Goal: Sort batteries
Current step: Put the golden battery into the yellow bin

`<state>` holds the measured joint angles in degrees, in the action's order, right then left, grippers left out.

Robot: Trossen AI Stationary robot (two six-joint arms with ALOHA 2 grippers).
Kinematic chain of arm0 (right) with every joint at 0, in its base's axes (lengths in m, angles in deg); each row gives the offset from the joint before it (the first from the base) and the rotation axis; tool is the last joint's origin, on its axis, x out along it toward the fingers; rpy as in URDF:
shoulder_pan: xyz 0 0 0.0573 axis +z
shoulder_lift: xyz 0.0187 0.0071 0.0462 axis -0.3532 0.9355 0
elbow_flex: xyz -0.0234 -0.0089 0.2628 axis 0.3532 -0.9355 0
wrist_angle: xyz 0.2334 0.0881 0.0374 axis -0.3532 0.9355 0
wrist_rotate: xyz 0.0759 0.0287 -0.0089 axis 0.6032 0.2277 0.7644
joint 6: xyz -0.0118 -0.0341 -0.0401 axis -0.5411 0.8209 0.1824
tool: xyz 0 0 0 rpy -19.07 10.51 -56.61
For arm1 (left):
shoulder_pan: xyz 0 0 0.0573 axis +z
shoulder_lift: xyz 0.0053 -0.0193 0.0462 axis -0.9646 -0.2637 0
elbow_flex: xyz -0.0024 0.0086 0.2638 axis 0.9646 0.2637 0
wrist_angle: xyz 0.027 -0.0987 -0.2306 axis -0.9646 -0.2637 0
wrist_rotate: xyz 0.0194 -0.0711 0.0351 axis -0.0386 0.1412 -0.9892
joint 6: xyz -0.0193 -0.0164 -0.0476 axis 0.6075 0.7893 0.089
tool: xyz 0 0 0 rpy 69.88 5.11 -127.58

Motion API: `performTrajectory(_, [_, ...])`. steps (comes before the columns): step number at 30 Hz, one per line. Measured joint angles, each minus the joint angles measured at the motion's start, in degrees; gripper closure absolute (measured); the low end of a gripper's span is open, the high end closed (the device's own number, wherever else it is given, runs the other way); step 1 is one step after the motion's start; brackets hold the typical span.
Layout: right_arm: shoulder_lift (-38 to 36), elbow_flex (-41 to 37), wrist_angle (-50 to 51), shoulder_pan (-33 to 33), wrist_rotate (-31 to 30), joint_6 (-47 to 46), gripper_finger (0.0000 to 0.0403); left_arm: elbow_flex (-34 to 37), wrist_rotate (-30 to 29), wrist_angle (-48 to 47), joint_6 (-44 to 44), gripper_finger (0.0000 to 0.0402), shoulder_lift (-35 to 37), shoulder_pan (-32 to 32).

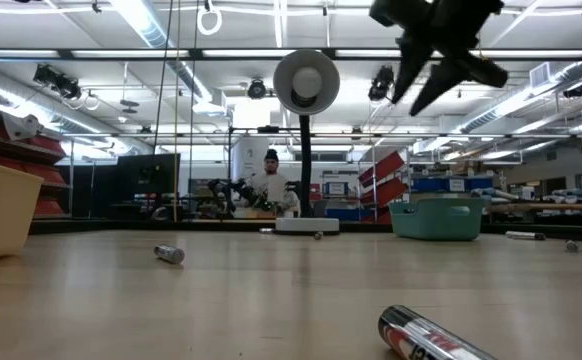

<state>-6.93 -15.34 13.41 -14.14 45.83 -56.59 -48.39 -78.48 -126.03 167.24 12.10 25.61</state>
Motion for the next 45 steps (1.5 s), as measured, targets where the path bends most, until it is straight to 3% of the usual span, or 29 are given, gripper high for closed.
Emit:
performTrajectory(4, [-0.70, 0.00, 5.05, -2.02, -1.67, 0.58, 0.0289, 0.00, 0.20, -0.17, 1.35, 0.0125, 0.00, 0.38])
performTrajectory(9, [0.18, -0.02, 8.51, -2.96, 6.84, 7.85, 0.0296, 0.00, 1.61, 1.71, -0.74, 0.0135, 0.00, 1.14])
performTrajectory(15, [-0.39, -0.02, -2.99, 1.19, 14.41, 11.84, 0.0297, 0.02, -1.06, 3.39, -1.48, 0.0170, -0.02, 1.19])
performTrajectory(21, [-0.37, -0.02, -12.80, 5.49, 15.92, 11.90, 0.0300, 0.04, -7.20, 5.24, -1.51, 0.0203, -0.02, 1.16])
performTrajectory(25, [-0.37, -0.02, -15.08, 9.49, 15.87, 14.73, 0.0306, 0.04, -9.95, 5.43, -1.96, 0.0240, -0.02, 1.20])
performTrajectory(28, [-0.37, -0.02, -12.46, 13.10, 16.56, 11.23, 0.0322, 0.04, -10.08, 5.66, -3.80, 0.0278, -0.02, 1.16])
performTrajectory(34, [0.09, -0.02, -3.79, 18.89, 13.94, -5.96, 0.0355, 0.04, -11.73, 10.49, -15.61, 0.0342, -0.02, 2.13])
performTrajectory(37, [0.16, -0.02, -5.79, 20.58, 12.74, -7.90, 0.0369, 0.04, -12.20, 17.84, -24.85, 0.0362, -0.02, 4.45])
performTrajectory(40, [0.11, -0.02, -22.04, 22.61, 8.61, 5.81, 0.0382, 0.07, -11.49, 29.47, -36.61, 0.0377, -0.04, 7.04])
performTrajectory(43, [0.33, 0.11, -41.71, 23.14, 5.72, 20.09, 0.0395, 0.07, -7.79, 41.38, -49.58, 0.0386, -0.04, 10.14])
performTrajectory(45, [0.64, 0.15, -48.71, 22.42, 5.41, 25.42, 0.0401, 0.07, -3.88, 47.69, -57.97, 0.0387, -0.04, 12.33])
